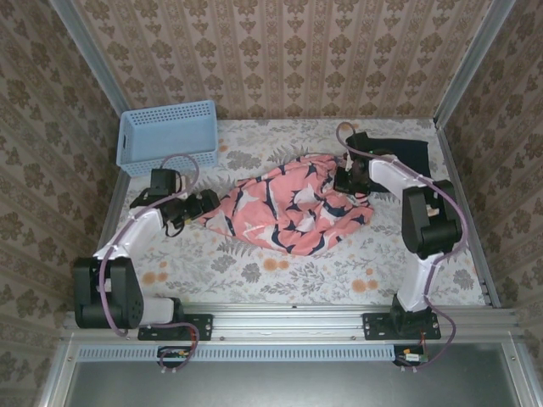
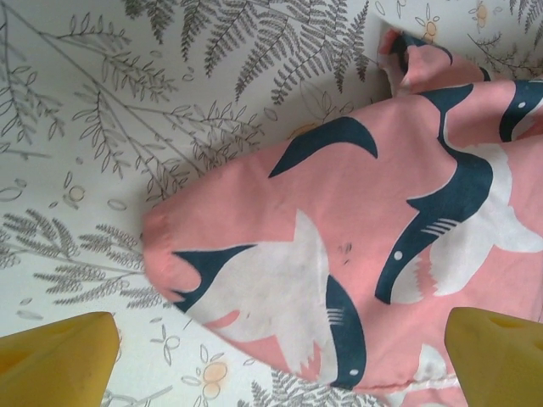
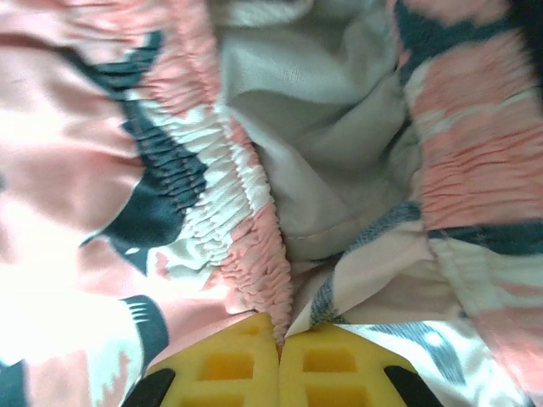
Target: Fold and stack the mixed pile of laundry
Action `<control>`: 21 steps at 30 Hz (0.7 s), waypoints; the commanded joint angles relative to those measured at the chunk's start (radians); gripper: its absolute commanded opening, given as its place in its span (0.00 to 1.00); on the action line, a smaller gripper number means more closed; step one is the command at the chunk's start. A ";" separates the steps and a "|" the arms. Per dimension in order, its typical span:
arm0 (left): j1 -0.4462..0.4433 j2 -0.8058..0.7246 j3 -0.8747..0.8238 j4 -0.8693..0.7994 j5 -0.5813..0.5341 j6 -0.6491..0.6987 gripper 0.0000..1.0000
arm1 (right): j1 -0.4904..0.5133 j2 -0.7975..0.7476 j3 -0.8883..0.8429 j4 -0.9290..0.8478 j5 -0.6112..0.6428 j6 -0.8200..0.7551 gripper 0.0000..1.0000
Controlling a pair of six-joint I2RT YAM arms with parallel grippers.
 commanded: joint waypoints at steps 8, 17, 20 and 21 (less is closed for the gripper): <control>-0.010 -0.036 -0.163 0.026 0.032 -0.066 0.93 | -0.032 -0.170 -0.057 -0.098 0.107 0.006 0.03; -0.058 0.099 -0.201 0.365 0.055 -0.170 0.70 | -0.048 -0.173 -0.112 -0.019 0.030 0.020 0.22; -0.067 0.145 -0.173 0.413 0.016 -0.165 0.69 | -0.047 -0.167 -0.122 0.003 -0.011 0.032 0.37; -0.068 0.160 -0.168 0.429 0.004 -0.163 0.69 | -0.046 -0.167 -0.127 0.013 -0.024 0.035 0.37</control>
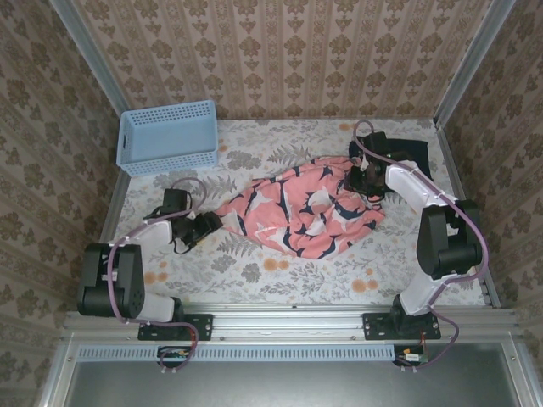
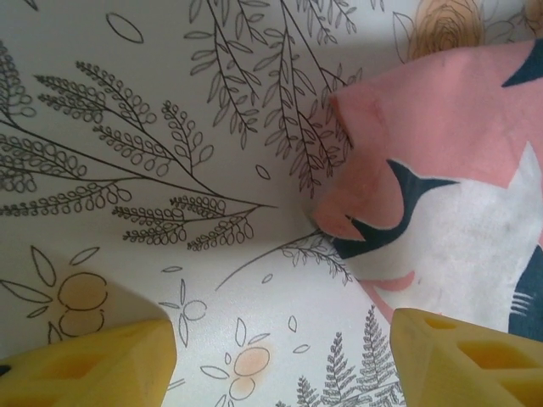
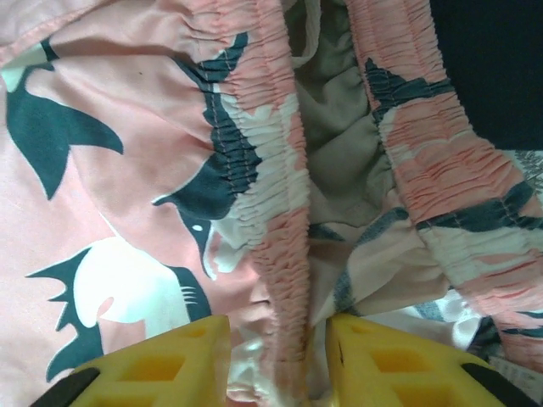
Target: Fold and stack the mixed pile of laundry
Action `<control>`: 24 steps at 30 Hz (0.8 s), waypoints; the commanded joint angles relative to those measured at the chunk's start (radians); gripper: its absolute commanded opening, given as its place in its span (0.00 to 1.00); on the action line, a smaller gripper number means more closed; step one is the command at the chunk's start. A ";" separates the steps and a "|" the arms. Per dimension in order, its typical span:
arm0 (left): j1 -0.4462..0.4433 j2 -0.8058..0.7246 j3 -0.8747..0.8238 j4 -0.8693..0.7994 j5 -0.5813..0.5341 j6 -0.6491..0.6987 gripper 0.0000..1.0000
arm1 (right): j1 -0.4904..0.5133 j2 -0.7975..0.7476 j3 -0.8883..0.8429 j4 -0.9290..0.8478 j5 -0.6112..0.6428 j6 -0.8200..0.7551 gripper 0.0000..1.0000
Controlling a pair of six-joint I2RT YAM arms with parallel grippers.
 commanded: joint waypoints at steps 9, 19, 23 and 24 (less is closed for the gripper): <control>-0.029 0.147 0.101 0.282 0.035 -0.004 0.14 | 0.003 -0.006 -0.033 0.045 -0.054 0.029 0.00; -0.029 0.072 0.168 0.207 0.002 0.038 0.00 | 0.002 -0.017 -0.045 0.006 -0.079 0.016 0.41; -0.028 0.103 0.177 0.212 -0.006 0.048 0.43 | 0.005 0.005 -0.044 0.021 -0.106 0.029 0.12; -0.029 0.112 0.176 0.214 -0.008 0.048 0.54 | 0.005 0.005 -0.044 0.021 -0.108 0.030 0.06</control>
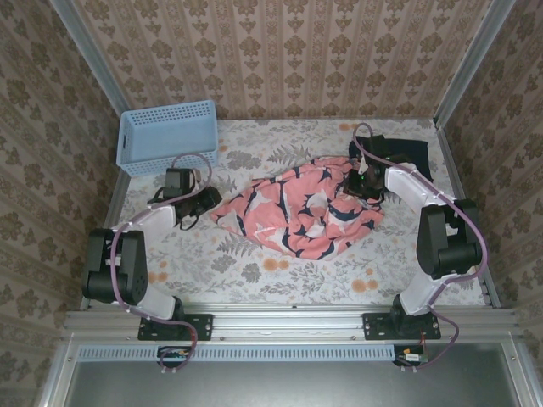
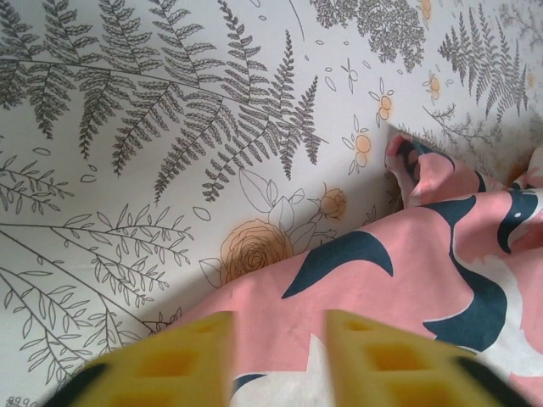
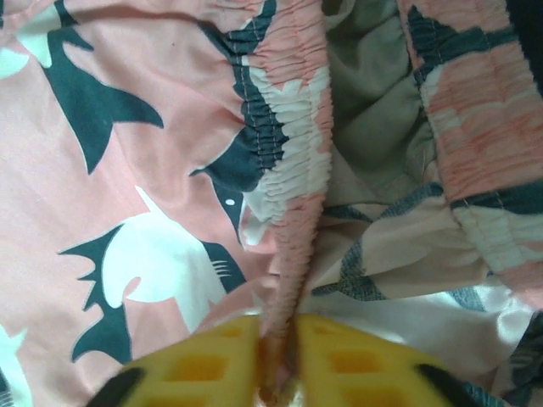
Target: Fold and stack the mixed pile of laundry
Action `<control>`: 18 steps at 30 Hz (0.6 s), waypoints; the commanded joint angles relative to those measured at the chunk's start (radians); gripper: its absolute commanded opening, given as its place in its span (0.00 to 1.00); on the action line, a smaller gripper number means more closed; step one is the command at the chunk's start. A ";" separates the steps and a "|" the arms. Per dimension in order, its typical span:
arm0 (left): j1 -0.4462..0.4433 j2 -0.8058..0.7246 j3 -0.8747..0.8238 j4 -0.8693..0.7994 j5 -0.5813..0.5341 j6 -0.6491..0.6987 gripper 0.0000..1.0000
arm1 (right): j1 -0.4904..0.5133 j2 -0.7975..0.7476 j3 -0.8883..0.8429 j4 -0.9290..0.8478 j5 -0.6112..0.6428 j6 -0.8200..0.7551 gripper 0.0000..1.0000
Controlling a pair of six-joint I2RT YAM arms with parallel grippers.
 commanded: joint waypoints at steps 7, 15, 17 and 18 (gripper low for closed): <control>-0.012 0.042 0.006 -0.056 -0.002 0.057 0.71 | 0.005 -0.043 -0.009 -0.047 0.003 -0.007 0.27; -0.029 0.065 -0.025 -0.041 0.042 0.053 0.47 | 0.005 -0.043 -0.035 -0.032 -0.014 -0.001 0.22; -0.047 0.066 -0.020 -0.070 0.042 0.063 0.47 | 0.007 -0.041 -0.034 -0.032 -0.018 0.001 0.22; -0.053 0.062 -0.016 -0.096 0.031 0.075 0.50 | 0.007 -0.042 -0.036 -0.029 -0.016 0.002 0.23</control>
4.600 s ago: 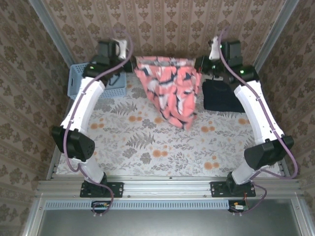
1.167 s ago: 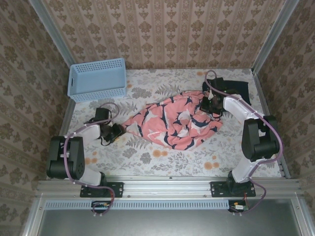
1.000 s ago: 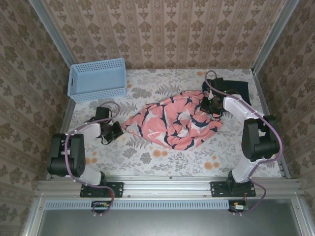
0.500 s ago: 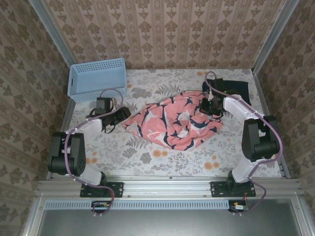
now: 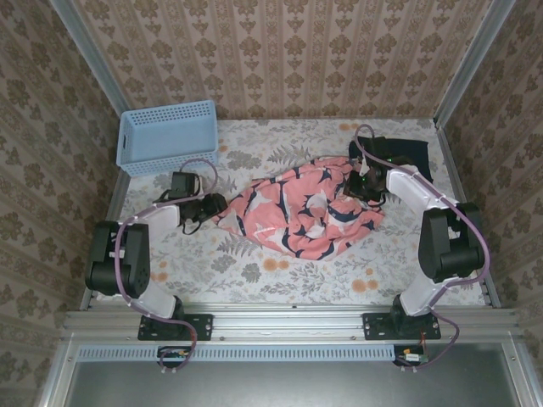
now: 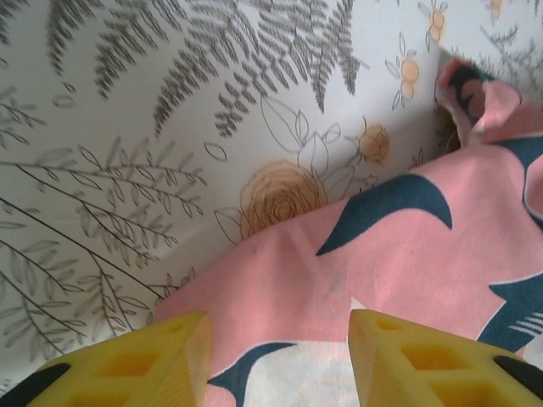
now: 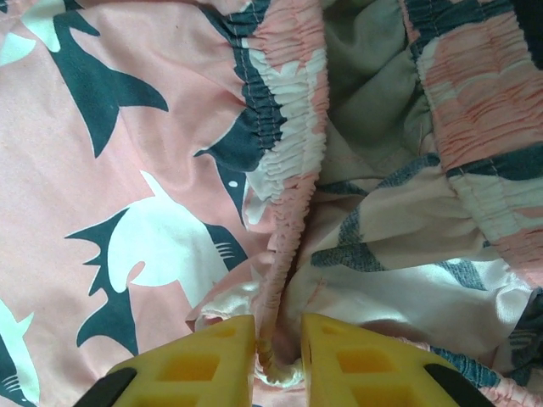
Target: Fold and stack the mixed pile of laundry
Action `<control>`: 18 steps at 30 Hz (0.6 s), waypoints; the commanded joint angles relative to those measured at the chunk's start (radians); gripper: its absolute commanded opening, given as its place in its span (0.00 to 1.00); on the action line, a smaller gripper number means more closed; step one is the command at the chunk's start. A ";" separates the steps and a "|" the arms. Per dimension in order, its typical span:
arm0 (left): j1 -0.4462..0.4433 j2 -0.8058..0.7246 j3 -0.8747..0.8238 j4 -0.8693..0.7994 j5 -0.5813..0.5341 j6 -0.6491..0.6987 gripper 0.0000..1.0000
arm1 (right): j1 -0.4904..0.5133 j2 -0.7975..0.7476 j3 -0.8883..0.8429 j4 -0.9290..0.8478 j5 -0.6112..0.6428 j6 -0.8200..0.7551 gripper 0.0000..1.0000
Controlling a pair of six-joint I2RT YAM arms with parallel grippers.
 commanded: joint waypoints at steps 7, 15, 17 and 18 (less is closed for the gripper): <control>-0.032 -0.071 -0.012 -0.203 -0.147 0.114 0.61 | 0.008 -0.018 -0.017 -0.010 -0.006 -0.004 0.24; -0.048 -0.046 -0.007 -0.157 -0.114 0.102 0.55 | 0.013 -0.015 -0.024 -0.003 -0.010 0.001 0.21; -0.052 -0.030 -0.008 -0.134 -0.094 0.089 0.51 | 0.012 -0.020 -0.021 -0.009 -0.009 -0.001 0.22; -0.052 -0.025 -0.008 -0.125 -0.084 0.085 0.46 | 0.013 -0.023 -0.020 -0.011 -0.007 -0.003 0.22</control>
